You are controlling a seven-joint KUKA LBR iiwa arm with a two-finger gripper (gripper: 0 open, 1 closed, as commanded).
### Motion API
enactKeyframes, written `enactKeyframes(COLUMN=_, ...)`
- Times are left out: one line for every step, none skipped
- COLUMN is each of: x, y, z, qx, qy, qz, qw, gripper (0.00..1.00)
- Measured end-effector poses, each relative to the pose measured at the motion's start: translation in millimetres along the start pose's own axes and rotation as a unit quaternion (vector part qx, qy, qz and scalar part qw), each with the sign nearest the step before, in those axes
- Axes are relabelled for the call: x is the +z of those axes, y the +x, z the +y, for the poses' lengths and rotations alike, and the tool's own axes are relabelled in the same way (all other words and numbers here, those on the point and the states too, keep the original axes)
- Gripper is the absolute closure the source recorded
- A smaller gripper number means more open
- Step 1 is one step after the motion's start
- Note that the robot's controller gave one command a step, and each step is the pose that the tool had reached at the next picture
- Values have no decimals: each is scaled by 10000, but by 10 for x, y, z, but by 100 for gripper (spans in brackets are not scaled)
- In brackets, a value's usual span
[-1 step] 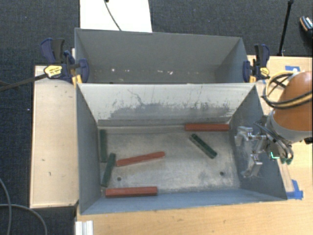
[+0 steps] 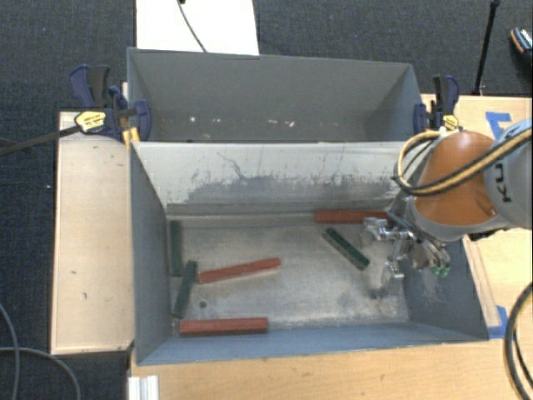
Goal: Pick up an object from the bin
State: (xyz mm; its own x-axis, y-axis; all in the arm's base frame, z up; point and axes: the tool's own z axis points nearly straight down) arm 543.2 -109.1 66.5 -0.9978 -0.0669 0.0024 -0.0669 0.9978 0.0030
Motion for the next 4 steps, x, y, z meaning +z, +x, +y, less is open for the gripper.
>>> enactKeyframes(x=-115, y=-372, z=526, qx=-295, qy=5, qz=-49, qw=9996, gripper=0)
enactKeyframes(x=-950, y=-453, z=721, qx=-1838, qy=23, qz=-53, qw=9829, gripper=0)
enactKeyframes(x=-731, y=-539, z=1172, qx=-1222, qy=4, qz=-10, qw=9925, gripper=0)
enactKeyframes(x=-55, y=-176, z=1899, qx=-1224, qy=-12, qz=22, qw=9925, gripper=0)
